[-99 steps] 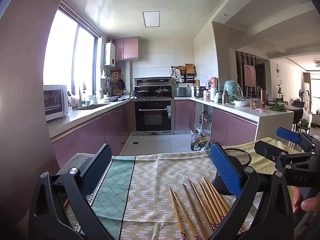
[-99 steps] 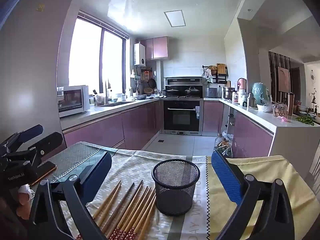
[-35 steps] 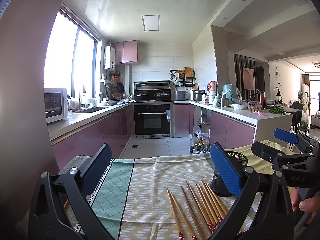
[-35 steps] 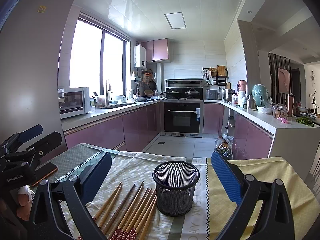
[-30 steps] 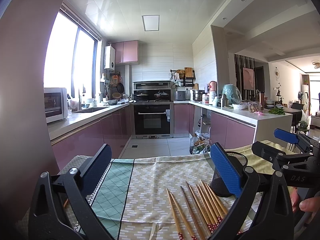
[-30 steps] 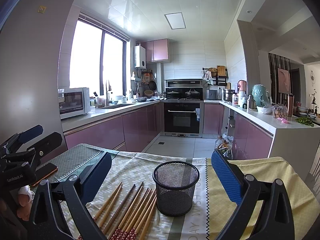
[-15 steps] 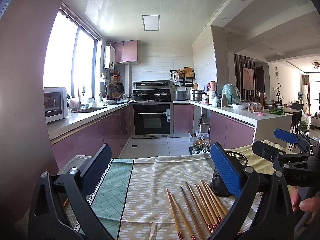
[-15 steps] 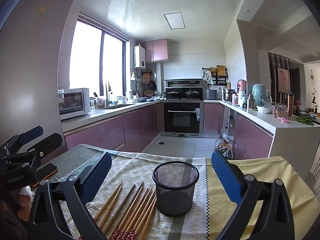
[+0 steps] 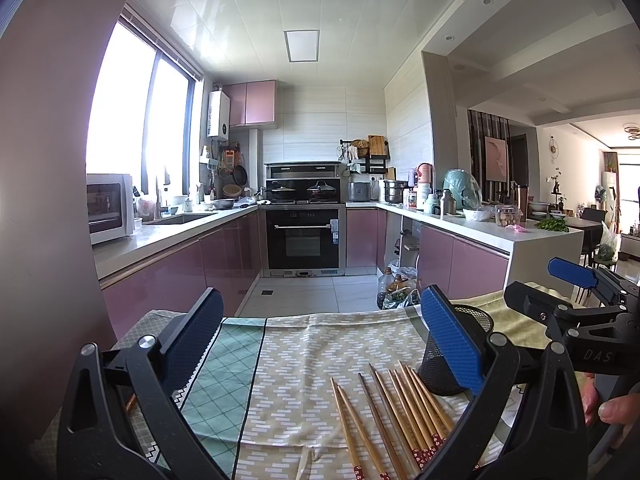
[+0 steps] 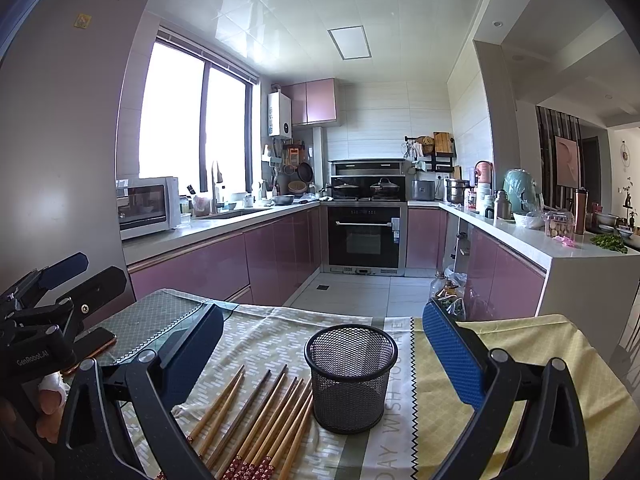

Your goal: Organize utensils

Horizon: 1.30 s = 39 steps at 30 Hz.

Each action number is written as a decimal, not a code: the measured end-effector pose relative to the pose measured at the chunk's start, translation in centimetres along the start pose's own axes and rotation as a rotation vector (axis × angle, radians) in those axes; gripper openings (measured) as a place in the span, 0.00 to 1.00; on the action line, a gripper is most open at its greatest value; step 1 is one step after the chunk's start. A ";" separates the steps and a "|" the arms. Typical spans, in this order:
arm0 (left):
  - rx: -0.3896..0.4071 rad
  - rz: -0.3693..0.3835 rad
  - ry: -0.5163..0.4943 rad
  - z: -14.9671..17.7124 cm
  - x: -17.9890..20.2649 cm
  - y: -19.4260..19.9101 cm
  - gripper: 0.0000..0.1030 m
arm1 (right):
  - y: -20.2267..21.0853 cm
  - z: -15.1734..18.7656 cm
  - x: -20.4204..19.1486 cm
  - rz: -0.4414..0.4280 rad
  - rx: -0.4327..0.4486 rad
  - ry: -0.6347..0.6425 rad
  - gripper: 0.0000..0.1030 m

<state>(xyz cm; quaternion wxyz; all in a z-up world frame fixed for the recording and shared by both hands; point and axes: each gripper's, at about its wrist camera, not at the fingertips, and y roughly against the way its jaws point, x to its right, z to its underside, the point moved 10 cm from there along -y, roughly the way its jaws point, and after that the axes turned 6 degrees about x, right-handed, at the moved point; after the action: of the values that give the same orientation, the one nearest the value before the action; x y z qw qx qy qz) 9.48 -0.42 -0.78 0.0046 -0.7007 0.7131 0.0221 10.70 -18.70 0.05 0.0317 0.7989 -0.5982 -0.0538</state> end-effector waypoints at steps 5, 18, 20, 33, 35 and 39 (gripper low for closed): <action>0.000 -0.001 -0.001 0.0 0.0 0.0 0.94 | 0.1 0.0 0.0 0.000 0.000 0.000 0.94; 0.001 -0.002 0.001 0.0 0.0 0.0 0.94 | 0.1 -0.2 0.1 0.000 0.002 -0.002 0.94; 0.000 -0.002 0.000 0.1 -0.1 0.0 0.94 | 0.1 -0.2 0.1 0.001 0.001 -0.001 0.94; 0.000 -0.002 0.000 0.0 0.0 0.0 0.94 | 0.2 -0.3 0.1 0.000 0.000 -0.003 0.94; 0.000 -0.001 0.001 0.1 -0.1 0.0 0.94 | 0.1 -0.3 0.1 0.002 0.000 0.000 0.94; 0.000 -0.001 0.001 0.1 -0.1 0.0 0.94 | 0.1 -0.2 0.1 0.001 0.001 -0.002 0.94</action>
<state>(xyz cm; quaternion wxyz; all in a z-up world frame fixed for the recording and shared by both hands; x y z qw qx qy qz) 9.48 -0.32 -0.87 0.0043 -0.7012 0.7126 0.0215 10.62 -18.81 0.27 0.0309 0.7985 -0.5987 -0.0543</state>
